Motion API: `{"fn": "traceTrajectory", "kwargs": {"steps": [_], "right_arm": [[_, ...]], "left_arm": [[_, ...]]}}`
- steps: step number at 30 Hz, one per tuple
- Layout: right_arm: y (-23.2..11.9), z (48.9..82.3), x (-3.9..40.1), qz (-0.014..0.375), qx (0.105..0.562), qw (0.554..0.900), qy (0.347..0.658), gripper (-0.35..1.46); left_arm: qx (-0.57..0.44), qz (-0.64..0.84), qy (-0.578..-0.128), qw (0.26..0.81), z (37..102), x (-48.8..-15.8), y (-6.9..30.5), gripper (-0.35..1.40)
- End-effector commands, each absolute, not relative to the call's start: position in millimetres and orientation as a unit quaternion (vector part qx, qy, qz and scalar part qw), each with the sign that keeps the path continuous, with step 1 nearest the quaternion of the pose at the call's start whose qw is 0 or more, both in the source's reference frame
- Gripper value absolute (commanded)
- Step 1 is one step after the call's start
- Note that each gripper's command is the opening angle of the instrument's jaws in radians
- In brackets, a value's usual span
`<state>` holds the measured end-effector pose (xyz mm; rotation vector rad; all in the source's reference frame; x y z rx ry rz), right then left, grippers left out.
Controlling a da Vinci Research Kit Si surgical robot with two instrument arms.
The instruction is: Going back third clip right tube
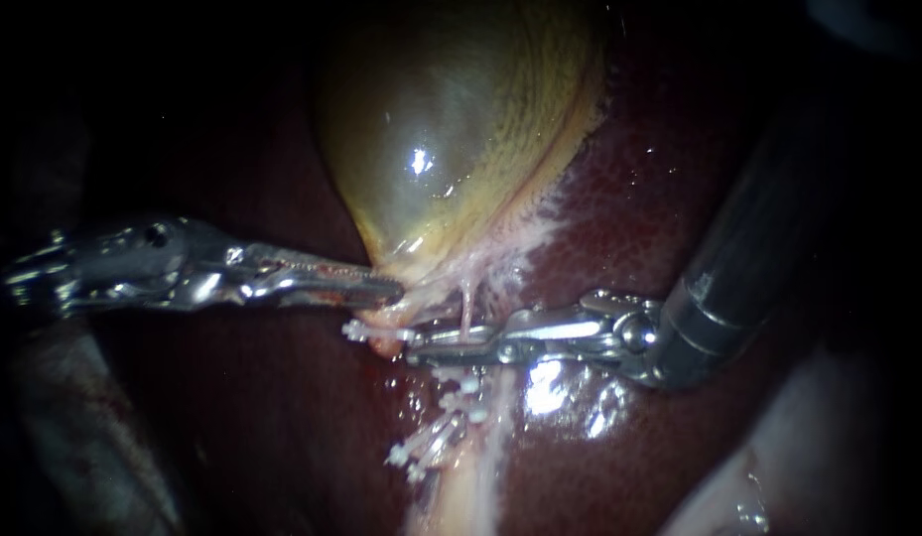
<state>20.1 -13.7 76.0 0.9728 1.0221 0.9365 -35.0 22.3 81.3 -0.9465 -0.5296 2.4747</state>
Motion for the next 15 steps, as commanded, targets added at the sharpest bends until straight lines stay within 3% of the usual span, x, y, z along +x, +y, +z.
{"fn": "traceTrajectory", "kwargs": {"steps": [1, 7, 15], "right_arm": [[-13.9, 76.1, 20.1, 0.407, 0.426, 0.667, 0.456, 0.23], [-14.3, 76.1, 20.0, 0.377, 0.408, 0.685, 0.471, 0.41], [-14.4, 76.2, 20.1, 0.362, 0.401, 0.693, 0.478, 0.43]], "left_arm": [[-0.342, 0.894, -0.191, 0.218, 81.3, -35.1, 22.3, -0.35], [-0.342, 0.894, -0.191, 0.218, 81.3, -35.1, 22.3, -0.35], [-0.342, 0.894, -0.191, 0.218, 81.3, -35.1, 22.3, -0.35]]}}
